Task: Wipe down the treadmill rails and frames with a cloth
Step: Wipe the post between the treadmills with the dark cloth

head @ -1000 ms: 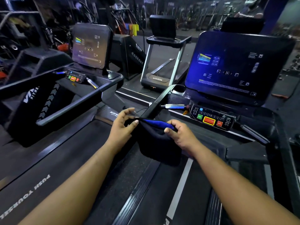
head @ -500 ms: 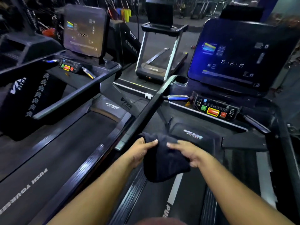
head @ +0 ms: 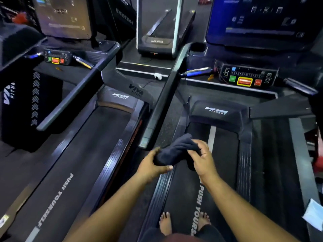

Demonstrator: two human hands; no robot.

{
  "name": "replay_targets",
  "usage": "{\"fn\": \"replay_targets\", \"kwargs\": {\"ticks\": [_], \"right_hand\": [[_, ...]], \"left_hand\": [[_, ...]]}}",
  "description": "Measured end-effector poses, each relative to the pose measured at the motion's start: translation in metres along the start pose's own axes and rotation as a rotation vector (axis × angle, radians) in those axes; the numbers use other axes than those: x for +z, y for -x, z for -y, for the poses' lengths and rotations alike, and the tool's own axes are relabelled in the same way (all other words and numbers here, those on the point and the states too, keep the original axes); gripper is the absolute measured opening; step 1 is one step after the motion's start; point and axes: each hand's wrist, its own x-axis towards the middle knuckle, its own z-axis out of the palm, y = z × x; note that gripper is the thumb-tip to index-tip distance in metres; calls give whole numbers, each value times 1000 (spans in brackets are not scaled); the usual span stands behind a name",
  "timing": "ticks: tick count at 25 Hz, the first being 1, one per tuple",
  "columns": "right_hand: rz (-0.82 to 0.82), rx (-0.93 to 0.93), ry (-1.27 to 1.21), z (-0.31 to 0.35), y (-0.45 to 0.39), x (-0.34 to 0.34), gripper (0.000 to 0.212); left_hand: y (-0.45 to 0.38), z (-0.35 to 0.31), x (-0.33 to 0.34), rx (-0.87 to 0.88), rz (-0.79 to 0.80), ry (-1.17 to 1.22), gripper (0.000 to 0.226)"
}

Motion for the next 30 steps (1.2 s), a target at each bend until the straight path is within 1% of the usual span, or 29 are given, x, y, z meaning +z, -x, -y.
{"fn": "replay_targets", "kwargs": {"ticks": [1,2,3,4,5,6,7,8,9,10,11,12,13,14,15,16,17,18,19,20,22,23,24,26,28,30], "right_hand": [[-51,-77,76,-4,-2,7,35],[-116,-144,140,-8,-4,14,35],[-195,-187,162,-11,-8,21,35],[-282,-207,165,-10,-14,28,35],[-374,-181,184,-7,-18,35,35],[-438,-83,185,-10,-24,47,41],[-442,104,155,-16,-30,62,53],[-401,361,54,-24,-36,78,69],[-345,604,-124,-34,-39,95,89],[-307,780,-347,-43,-41,110,109],[-280,856,-514,-56,-45,123,122],[-249,863,-589,-59,-47,133,122],[-233,779,-536,-53,-51,137,109],[-272,617,-431,-48,-60,142,92],[-288,417,-337,-46,-71,150,80],[-235,263,-257,-45,-78,161,75],[-149,158,-170,-42,-77,173,73],[-77,107,-58,-47,-72,186,73],[-57,94,11,-58,-64,199,72],[-67,96,9,-69,-59,206,70],[-108,116,-96,-73,-81,205,67],[-117,144,-110,-72,-106,201,66],[-111,203,-127,-71,-131,194,63],[-117,279,-237,-77,-161,184,58],[-122,305,-330,-87,-126,188,63],[-103,312,-455,-88,-60,199,65]], "left_hand": [[0,3,-2,29,5,-238,63],[-1,4,-5,38,-26,-448,50],[-5,5,-8,47,-52,-563,45],[-9,1,-9,82,-68,-618,42],[-13,-1,-11,152,-82,-657,39],[-17,-4,-12,242,-90,-689,38],[-24,-6,-13,316,-92,-735,38],[-32,-6,-13,362,-89,-769,38],[-40,-5,-14,357,-70,-797,38],[-48,-4,-15,317,-49,-807,38],[-52,-3,-16,264,-26,-780,36],[-52,-4,-19,221,-22,-710,35],[-52,-6,-25,188,-53,-621,36],[-52,-8,-32,191,-143,-571,39],[-54,-10,-43,229,-274,-555,40],[-62,-11,-56,276,-394,-552,41],[-73,-11,-68,312,-461,-540,41],[-88,-13,-76,321,-452,-502,41],[-109,-11,-80,301,-367,-411,42],[-128,-14,-79,269,-245,-279,44],[-160,-19,-68,179,-43,-80,53],[-173,-21,-61,171,-3,-53,60],[-181,-19,-53,173,-6,-52,67],[-189,-16,-42,197,-60,-67,71],[-185,-12,-37,256,-88,-117,68],[-183,-13,-37,298,-80,-180,66]]}}
